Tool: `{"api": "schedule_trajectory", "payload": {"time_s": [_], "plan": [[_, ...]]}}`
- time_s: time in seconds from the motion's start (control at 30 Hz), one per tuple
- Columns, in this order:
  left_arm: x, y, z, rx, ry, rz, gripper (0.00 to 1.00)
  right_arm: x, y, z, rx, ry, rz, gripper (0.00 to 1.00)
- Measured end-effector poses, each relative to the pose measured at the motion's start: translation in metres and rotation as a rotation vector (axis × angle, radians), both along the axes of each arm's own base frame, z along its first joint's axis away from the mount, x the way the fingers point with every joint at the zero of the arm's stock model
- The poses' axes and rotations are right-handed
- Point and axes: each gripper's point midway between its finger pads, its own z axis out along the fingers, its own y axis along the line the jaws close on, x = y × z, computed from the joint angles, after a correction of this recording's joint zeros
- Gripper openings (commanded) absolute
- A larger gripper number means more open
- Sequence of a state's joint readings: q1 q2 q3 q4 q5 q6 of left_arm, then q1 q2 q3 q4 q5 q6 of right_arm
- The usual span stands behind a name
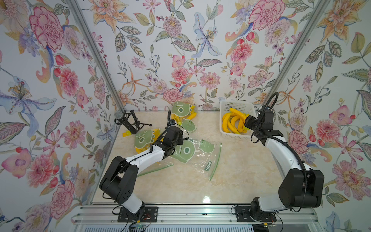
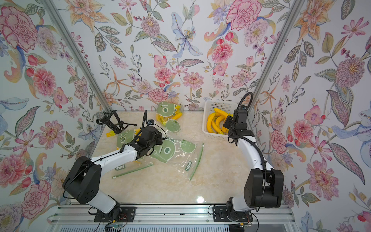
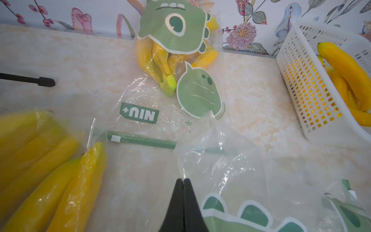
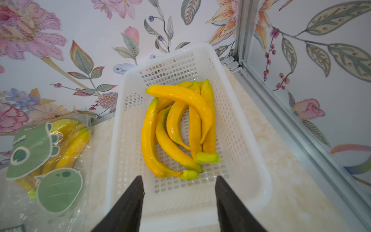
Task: Open the zip-top bag and take out the banana
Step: Place the banana in the basket, then place the zipper food storage bag at the center of the board.
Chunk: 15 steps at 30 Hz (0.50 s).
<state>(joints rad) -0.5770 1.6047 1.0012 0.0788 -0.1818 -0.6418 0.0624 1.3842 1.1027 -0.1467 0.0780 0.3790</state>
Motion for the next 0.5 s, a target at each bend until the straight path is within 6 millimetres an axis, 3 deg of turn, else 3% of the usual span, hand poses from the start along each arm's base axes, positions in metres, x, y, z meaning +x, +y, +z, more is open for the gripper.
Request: {"api": "schedule_trajectory", "payload": {"time_s": [0.13, 0.23, 0.4, 0.5], "plan": [[-0.004, -0.019, 0.001, -0.051, 0.011, 0.031, 0.00, -0.055, 0.076, -0.020, 0.046, 0.021, 0.207, 0.58], [-0.012, -0.040, -0.006, -0.084, 0.030, 0.036, 0.00, -0.095, 0.118, -0.047, 0.097, 0.077, 0.320, 0.58], [-0.030, -0.077, -0.025, -0.163, 0.076, 0.037, 0.00, -0.153, 0.166, -0.088, 0.214, 0.180, 0.397, 0.59], [-0.038, -0.096, -0.037, -0.208, 0.104, 0.036, 0.00, -0.178, 0.187, -0.107, 0.253, 0.223, 0.414, 0.60]]}}
